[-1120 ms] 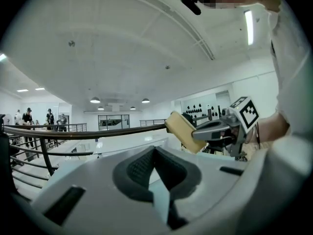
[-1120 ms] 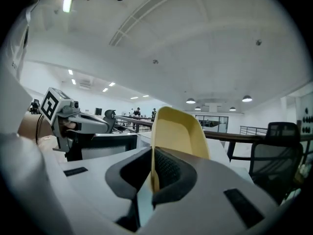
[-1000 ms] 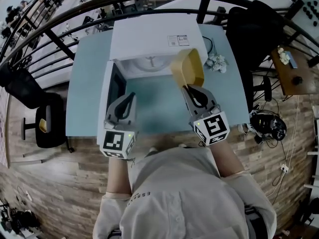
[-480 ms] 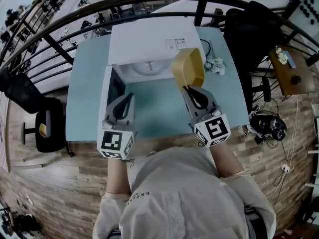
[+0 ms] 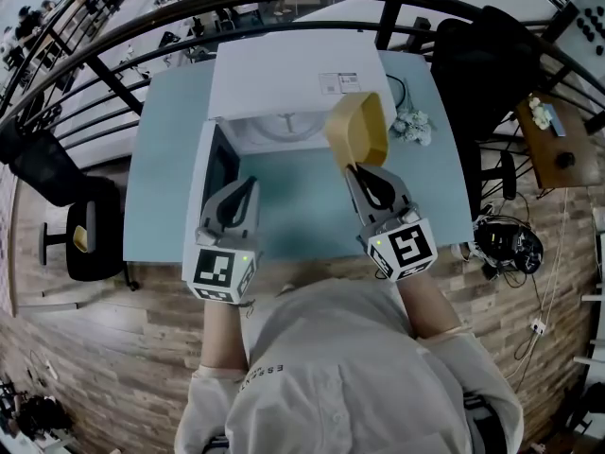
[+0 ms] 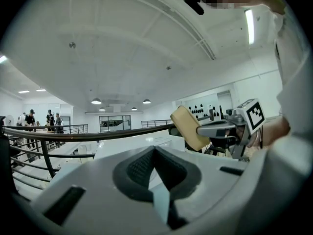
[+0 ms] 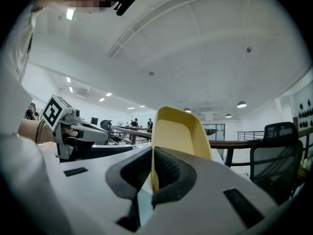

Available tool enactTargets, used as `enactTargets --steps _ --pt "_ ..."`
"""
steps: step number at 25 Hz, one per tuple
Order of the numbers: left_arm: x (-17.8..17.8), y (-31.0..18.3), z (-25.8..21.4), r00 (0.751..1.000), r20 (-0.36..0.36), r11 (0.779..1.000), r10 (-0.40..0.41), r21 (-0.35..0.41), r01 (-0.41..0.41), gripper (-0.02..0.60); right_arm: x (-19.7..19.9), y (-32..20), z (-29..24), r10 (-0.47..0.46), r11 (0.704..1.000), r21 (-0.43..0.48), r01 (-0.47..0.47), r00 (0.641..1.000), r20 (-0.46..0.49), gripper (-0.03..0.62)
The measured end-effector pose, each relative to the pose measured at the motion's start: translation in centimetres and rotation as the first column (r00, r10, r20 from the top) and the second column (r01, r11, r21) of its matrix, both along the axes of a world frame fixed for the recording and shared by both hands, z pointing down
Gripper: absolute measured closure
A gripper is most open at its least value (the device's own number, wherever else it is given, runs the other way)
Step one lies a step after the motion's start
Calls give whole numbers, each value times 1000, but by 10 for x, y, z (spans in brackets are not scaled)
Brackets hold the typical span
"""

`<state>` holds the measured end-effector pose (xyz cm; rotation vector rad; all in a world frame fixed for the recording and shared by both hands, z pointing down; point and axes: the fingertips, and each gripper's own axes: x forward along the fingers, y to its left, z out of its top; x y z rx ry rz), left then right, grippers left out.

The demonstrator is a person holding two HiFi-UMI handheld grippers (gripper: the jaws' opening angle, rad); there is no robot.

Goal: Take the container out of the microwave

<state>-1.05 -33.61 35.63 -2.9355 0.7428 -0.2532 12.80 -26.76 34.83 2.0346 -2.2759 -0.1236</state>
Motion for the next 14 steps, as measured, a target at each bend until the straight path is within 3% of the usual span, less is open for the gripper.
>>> enactTargets --steps 14 --pt "-2 4 9 999 42 1000 -13 17 12 588 -6 -5 3 -40 999 5 40 999 -15 569"
